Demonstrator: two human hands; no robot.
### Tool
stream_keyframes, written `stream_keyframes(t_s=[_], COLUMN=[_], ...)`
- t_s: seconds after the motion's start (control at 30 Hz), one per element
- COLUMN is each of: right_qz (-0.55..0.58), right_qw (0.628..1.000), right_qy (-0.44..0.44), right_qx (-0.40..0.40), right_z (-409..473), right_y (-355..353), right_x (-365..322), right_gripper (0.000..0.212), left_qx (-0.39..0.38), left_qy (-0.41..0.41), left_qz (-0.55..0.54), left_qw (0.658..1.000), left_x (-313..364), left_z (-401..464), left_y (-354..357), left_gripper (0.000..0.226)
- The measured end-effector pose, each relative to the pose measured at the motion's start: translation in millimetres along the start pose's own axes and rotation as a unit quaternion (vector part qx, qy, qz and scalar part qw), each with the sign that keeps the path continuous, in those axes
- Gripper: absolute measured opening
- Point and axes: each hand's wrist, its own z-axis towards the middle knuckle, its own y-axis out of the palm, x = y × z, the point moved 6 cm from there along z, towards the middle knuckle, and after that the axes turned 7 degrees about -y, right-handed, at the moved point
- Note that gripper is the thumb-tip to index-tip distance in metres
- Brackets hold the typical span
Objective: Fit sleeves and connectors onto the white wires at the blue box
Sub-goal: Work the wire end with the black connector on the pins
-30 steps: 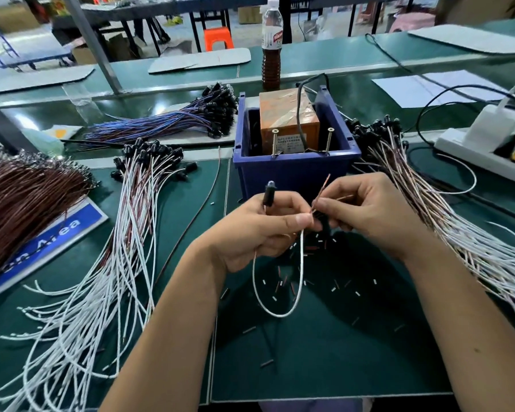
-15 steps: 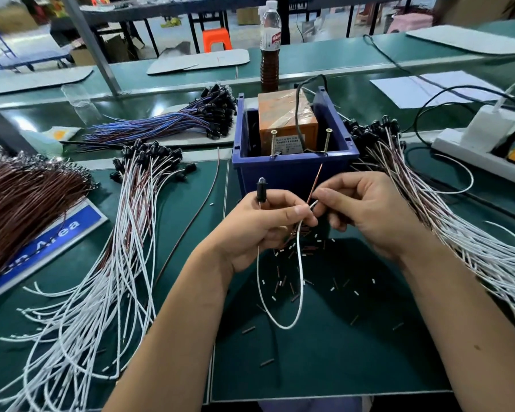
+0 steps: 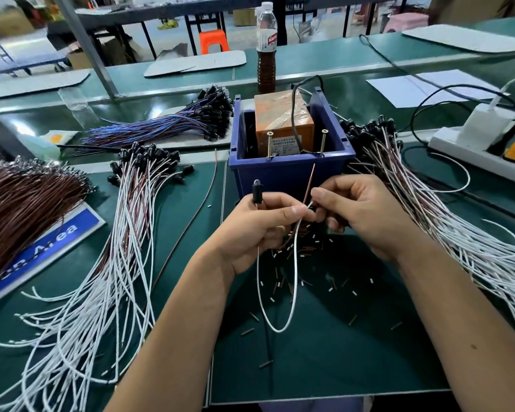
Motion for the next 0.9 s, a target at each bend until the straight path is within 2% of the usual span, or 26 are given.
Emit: stream_keyframes(t_s=[0.17, 0.27, 0.33, 0.43, 0.5, 0.57, 0.7, 0.8, 0.9], right_qz=[0.006, 0.031, 0.041, 0.056, 0.069, 0.077, 0.093, 0.091, 0.127], right_qw=[1.000, 0.998, 0.998, 0.997, 0.992, 0.990, 0.992, 0.992, 0.989], right_qy=[-0.008, -0.008, 0.012, 0.044, 0.038, 0.022, -0.005, -0.029, -0.074], right_qx=[0.020, 0.056, 0.052, -0.028, -0.094, -0.115, -0.089, -0.077, 0.000], right_z=[-0.2, 1.7, 1.2, -2.3, -6.2, -8.4, -10.0, -8.6, -4.4], right_y=[0.1, -7.1, -5.8, 9.5, 24.0, 34.2, 38.7, 31.1, 16.0], right_x=[-2.5, -1.4, 1.9, 4.4, 1.4, -1.9, -5.2, -8.7, -12.8], right_gripper=[0.019, 0.019, 0.018, 0.032, 0.033, 0.029, 0.016, 0.014, 0.018], left_qx=[0.003, 0.001, 0.013, 0.047, 0.077, 0.089, 0.084, 0.112, 0.158], left_qy=[-0.004, 0.015, 0.035, 0.086, 0.118, 0.141, 0.163, 0.191, 0.235], left_qz=[-0.011, -0.026, -0.044, -0.070, -0.076, -0.078, -0.100, -0.101, -0.054], left_qw=[1.000, 1.000, 0.998, 0.993, 0.987, 0.983, 0.978, 0.970, 0.958], left_x=[-1.7, 1.3, 4.1, 10.3, 13.7, 15.3, 19.1, 24.2, 29.6], left_z=[1.8, 1.0, 0.8, 0.1, -0.3, -0.9, -5.6, -7.8, -10.7], left_y=[-0.4, -2.4, -4.7, -6.8, -7.3, -5.8, -1.3, -3.1, -5.0], left_gripper=[0.013, 0.011, 0.015, 0.015, 0.016, 0.018, 0.014, 0.008, 0.009])
